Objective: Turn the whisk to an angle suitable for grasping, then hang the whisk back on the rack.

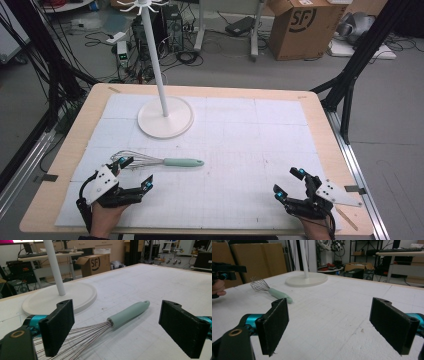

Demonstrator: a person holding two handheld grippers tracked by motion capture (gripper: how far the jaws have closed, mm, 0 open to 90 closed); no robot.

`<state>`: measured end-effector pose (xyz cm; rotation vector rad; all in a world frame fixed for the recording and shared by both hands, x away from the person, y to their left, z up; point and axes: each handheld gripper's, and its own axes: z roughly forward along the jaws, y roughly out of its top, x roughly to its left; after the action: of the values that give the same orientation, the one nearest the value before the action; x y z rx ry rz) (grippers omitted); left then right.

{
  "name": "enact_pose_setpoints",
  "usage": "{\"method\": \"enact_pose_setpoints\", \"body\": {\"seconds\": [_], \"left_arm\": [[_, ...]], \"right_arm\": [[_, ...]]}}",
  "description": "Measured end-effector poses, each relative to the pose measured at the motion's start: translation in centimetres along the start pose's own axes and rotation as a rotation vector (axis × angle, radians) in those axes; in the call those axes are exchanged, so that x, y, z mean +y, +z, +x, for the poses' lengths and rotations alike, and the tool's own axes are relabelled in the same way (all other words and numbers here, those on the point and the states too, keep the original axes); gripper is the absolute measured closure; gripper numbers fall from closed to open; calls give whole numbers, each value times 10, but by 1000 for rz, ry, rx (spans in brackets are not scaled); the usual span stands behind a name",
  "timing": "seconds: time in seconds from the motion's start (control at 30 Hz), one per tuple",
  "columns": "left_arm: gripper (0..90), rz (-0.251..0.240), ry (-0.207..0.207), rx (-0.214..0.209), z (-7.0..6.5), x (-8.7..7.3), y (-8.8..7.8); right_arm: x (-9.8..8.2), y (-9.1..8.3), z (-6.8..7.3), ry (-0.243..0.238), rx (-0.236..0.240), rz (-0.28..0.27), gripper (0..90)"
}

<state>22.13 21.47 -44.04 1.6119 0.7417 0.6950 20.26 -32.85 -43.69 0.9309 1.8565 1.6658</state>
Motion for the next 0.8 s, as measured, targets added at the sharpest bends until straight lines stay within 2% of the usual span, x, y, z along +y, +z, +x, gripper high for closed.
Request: {"method": "enact_pose_setpoints", "body": {"seconds": [0.63, 0.8], "left_arm": [[138, 14, 2, -9, -1, 0, 2], [137, 9, -24, -50, -2, 3, 8]], "right_arm": [[0, -1, 1, 2, 0, -3, 150], [0, 0, 0, -5, -1, -6, 150]]}}
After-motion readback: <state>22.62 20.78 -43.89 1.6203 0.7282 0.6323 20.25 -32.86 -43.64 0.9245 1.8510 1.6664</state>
